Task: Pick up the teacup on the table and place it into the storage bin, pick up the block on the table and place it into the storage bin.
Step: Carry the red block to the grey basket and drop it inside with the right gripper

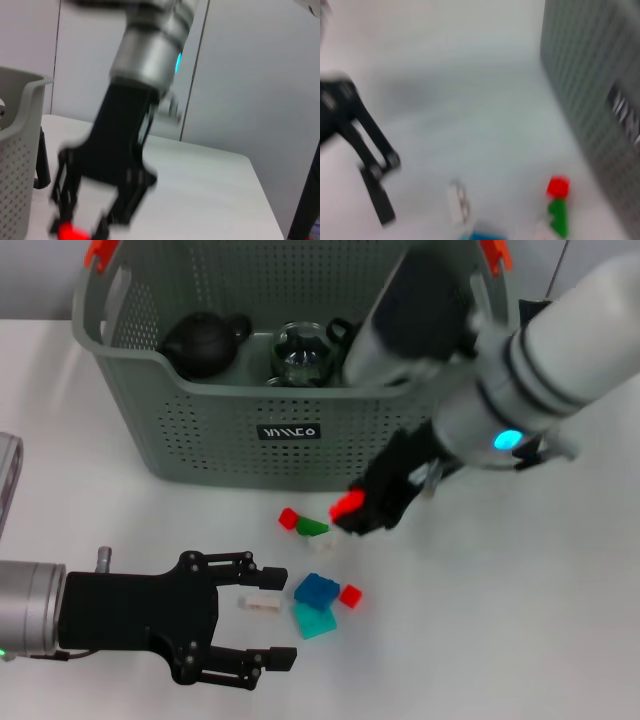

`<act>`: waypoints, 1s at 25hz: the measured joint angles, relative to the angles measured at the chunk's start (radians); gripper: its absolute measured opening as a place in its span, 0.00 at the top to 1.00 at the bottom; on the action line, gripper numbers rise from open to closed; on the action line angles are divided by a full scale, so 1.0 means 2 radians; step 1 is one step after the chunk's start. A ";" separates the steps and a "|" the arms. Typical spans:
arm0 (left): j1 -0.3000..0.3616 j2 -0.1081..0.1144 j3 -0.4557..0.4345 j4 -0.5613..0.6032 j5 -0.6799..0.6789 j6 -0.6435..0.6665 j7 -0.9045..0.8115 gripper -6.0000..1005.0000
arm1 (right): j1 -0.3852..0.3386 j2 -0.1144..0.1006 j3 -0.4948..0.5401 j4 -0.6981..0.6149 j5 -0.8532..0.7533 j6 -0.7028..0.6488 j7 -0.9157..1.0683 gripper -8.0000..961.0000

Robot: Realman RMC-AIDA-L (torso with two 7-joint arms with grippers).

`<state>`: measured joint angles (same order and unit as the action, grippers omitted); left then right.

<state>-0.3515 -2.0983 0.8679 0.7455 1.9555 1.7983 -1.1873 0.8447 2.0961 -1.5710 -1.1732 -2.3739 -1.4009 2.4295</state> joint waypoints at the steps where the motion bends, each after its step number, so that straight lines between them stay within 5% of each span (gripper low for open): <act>1: 0.000 0.000 0.000 0.000 0.000 0.000 0.000 0.19 | -0.004 0.000 0.019 -0.028 0.001 -0.020 0.000 0.54; 4: 0.001 0.000 0.000 0.000 0.000 0.000 0.002 0.19 | -0.008 0.000 0.096 -0.102 0.031 -0.082 -0.004 0.53; 11: -0.002 0.001 0.000 0.000 0.000 0.007 0.004 0.19 | 0.020 0.000 0.192 -0.122 0.053 -0.066 -0.008 0.52; 17: -0.006 0.002 -0.001 0.001 0.000 0.011 0.005 0.19 | 0.048 0.000 0.198 -0.068 -0.004 0.047 0.002 0.52; 25: -0.005 0.003 -0.001 0.001 0.000 0.013 0.004 0.19 | 0.108 0.000 0.196 0.054 -0.066 0.109 0.004 0.51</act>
<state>-0.3609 -2.0927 0.8666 0.7471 1.9558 1.8241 -1.1784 1.0613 2.0955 -1.1792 -1.0658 -2.5053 -1.1820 2.4369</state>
